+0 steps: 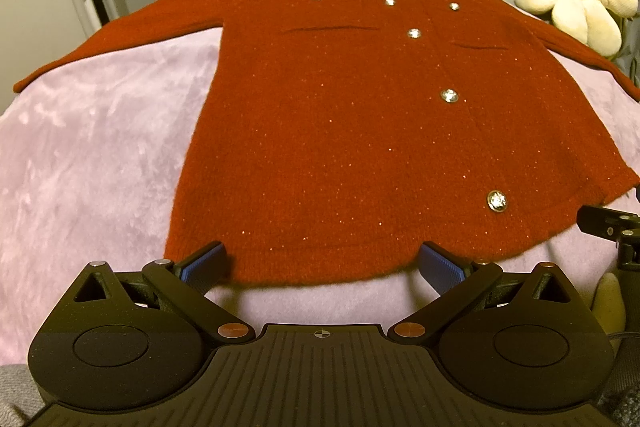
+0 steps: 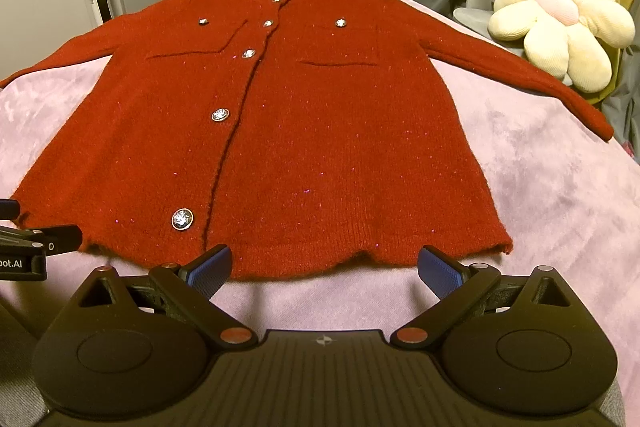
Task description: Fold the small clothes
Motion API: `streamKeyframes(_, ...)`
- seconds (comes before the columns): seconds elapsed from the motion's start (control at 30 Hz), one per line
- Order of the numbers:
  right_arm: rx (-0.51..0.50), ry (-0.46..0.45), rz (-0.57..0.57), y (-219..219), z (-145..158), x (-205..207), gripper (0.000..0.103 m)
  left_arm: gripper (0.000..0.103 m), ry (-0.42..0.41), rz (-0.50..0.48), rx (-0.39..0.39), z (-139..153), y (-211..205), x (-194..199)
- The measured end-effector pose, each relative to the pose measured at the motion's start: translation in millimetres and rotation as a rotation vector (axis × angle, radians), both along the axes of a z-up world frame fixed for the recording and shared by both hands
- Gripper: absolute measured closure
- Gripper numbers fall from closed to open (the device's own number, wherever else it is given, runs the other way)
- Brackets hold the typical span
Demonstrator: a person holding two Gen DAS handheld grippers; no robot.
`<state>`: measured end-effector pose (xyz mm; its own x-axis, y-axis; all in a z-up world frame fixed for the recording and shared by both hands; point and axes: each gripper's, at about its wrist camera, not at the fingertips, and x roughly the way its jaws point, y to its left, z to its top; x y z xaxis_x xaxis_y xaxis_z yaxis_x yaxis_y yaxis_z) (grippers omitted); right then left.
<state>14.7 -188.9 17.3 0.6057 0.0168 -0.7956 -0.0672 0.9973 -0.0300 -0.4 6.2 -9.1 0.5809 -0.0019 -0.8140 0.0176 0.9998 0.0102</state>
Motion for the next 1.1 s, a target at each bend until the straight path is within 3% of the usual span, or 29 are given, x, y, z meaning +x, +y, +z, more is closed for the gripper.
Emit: streamKeyframes(1.1,0.016,-0.005,0.002,-1.6,3.7,-1.9,0.004,0.0,0.017,0.0,-0.005,2.3,-1.7,1.3)
